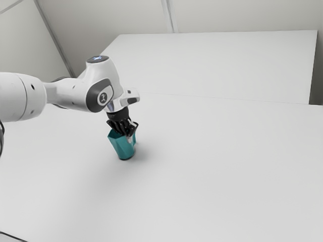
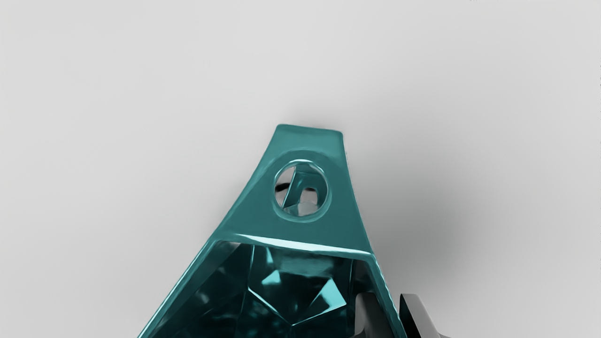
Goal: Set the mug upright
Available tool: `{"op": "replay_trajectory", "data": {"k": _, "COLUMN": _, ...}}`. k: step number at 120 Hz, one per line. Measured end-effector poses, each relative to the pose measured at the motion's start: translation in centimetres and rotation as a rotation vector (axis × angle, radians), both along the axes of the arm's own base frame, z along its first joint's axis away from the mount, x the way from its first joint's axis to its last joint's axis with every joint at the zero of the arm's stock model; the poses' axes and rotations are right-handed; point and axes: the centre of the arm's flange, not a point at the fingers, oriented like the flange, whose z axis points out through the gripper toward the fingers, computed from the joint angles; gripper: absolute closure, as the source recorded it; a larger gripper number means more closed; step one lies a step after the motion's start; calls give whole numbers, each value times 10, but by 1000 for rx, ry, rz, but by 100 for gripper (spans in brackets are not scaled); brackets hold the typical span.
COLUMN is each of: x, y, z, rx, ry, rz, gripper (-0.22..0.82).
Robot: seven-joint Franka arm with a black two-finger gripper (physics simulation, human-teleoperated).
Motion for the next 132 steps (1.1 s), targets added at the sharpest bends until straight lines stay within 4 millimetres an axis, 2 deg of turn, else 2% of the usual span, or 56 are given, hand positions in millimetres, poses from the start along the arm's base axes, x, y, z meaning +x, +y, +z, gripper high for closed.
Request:
{"op": "replay_trajectory", "data": {"k": 21, "x": -1, "y": -4, "z": 12, "rx": -15, "ry": -17, "rz": 6, "gripper": 33}}
{"op": "replay_trajectory", "data": {"k": 32, "x": -3, "y": -6, "z": 29, "rx": -20, "ry": -39, "rz": 5, "gripper": 21}}
{"op": "replay_trajectory", "data": {"k": 44, "x": -5, "y": -9, "z": 54, "rx": -24, "ry": -67, "rz": 4, "gripper": 13}}
{"op": "replay_trajectory", "data": {"k": 60, "x": 16, "y": -7, "z": 108, "rx": -38, "ry": -100, "rz": 11, "gripper": 7}}
{"op": "replay_trajectory", "data": {"k": 72, "x": 44, "y": -1, "z": 148, "rx": -46, "ry": -110, "rz": 7, "gripper": 4}}
{"op": "replay_trajectory", "data": {"k": 87, "x": 50, "y": -2, "z": 194, "rx": -49, "ry": -115, "rz": -11, "gripper": 2}}
{"op": "replay_trajectory", "data": {"k": 100, "x": 44, "y": -4, "z": 204, "rx": -49, "ry": -79, "rz": -26, "gripper": 1}}
{"op": "replay_trajectory", "data": {"k": 132, "x": 35, "y": 0, "z": 206, "rx": -48, "ry": -21, "rz": -43, "gripper": 0}}
